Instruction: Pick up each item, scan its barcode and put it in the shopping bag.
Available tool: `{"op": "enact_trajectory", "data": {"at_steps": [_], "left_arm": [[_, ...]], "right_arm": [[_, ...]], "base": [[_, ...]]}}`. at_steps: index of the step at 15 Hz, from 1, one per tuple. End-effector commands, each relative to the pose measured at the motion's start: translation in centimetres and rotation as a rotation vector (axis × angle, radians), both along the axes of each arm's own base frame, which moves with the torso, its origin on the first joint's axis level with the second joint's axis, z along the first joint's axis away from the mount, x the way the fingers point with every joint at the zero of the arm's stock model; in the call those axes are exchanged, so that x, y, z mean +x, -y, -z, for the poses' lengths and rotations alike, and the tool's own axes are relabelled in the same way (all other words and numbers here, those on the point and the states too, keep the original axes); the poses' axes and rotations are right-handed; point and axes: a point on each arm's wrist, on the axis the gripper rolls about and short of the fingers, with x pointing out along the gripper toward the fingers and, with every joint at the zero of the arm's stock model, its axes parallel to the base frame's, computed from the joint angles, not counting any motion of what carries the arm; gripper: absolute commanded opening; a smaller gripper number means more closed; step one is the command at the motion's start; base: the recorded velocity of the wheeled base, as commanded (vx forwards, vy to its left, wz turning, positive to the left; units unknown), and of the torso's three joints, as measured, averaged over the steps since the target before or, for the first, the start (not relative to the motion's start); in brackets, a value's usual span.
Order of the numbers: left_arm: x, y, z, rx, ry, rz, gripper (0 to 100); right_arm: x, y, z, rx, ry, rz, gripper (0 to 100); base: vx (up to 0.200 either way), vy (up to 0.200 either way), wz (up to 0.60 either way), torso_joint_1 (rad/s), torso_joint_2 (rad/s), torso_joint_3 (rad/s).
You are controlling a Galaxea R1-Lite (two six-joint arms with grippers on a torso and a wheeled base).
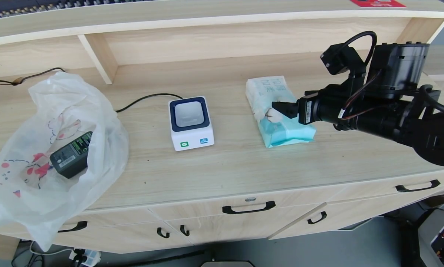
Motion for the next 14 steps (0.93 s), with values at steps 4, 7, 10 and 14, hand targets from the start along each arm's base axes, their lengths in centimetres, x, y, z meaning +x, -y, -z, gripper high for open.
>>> {"op": "enact_trajectory", "data": {"at_steps": [4, 7, 10, 14], "left_arm": [[0.0, 0.0, 0.0, 0.002, -0.001, 0.000, 100], [0.0, 0.0, 0.0, 0.002, 0.001, 0.002, 100], [0.0, 0.0, 0.0, 0.002, 0.001, 0.000, 100], [0.0, 0.0, 0.0, 0.003, 0.001, 0.000, 100]], "right_arm": [[-0.4, 0.0, 0.3, -0.007, -0.010, 0.009, 100], [-0.3, -0.2, 0.2, -0.006, -0.004, 0.024, 100], [-0.3, -0.2, 0.7, -0.019, -0.022, 0.068, 100], [0.3, -0.6, 2.3, -0.041, -0.072, 0.064, 100]], "base": [[0.000, 0.100, 0.00, -0.001, 0.00, 0.001], [0.000, 0.000, 0.00, 0.000, 0.00, 0.000], [0.000, 0.000, 0.00, 0.000, 0.00, 0.000], [0.000, 0.000, 0.00, 0.000, 0.00, 0.000]]}}
